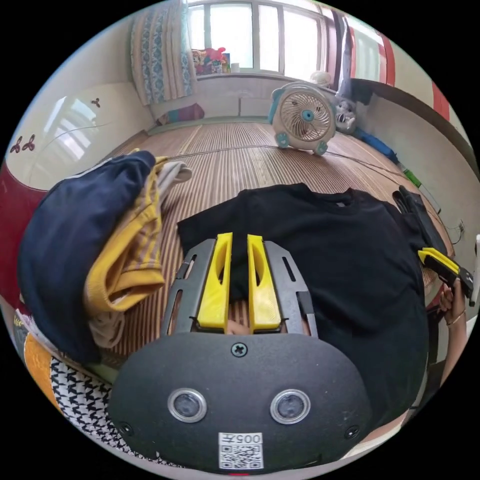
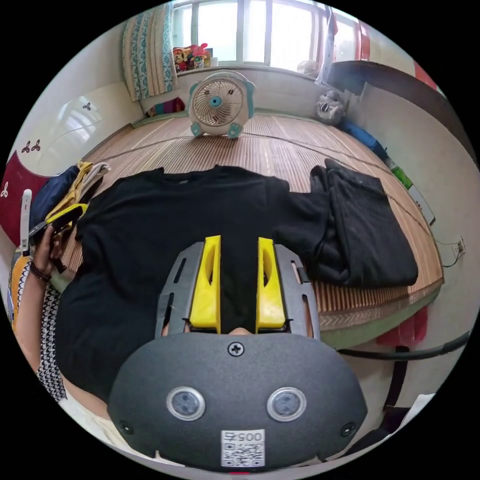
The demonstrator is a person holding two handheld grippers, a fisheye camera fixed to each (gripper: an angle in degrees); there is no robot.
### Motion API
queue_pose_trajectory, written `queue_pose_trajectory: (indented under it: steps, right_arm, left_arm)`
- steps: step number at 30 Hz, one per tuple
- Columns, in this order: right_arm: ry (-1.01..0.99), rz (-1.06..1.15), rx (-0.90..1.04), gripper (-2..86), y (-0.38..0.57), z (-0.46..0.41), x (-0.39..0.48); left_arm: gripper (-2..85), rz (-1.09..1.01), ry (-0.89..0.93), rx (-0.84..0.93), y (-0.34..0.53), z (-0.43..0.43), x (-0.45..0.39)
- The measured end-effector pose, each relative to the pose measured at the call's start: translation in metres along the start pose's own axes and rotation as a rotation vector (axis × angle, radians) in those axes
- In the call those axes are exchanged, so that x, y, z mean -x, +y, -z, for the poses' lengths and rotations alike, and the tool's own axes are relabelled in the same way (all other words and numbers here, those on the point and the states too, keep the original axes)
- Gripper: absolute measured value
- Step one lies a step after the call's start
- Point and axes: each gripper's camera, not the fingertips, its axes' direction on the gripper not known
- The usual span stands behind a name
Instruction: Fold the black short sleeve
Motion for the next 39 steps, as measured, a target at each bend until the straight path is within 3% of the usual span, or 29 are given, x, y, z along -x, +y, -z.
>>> queue_pose_trajectory:
  steps: [5,14,17,23,27,31,39]
  right_arm:
    - [0.040,-0.044,0.190,10.8,-0.049,-0.071,-0.016]
    - [0.033,-0.041,0.128,10.4,-0.082,-0.077,-0.017]
    - [0.019,-0.044,0.147,10.8,-0.071,-0.058,-0.019]
    - [-0.101,0.043,0.026,11.9,0.026,0.055,-0.012]
    - [-0.212,0.122,0.027,12.0,0.123,0.129,-0.002]
    - [-0.218,0.130,-0.001,11.2,0.200,0.190,0.005]
    - [-0.206,0.237,0.026,12.1,0.255,0.238,0.033]
  left_arm:
    - [6.8,0.011,-0.019,0.088,-0.017,-0.037,-0.002]
    - [6.9,0.106,0.062,0.096,-0.042,-0.036,0.038]
    - [7.5,0.115,-0.034,0.105,-0.028,-0.011,0.039]
    - [6.6,0.003,0.101,-0.005,0.048,0.091,0.032]
    - [6.6,-0.125,0.213,0.005,0.122,0.152,0.015]
    - [6.5,-0.126,0.299,0.034,0.176,0.191,0.008]
    - [7.9,-0.169,0.420,0.128,0.239,0.237,-0.009]
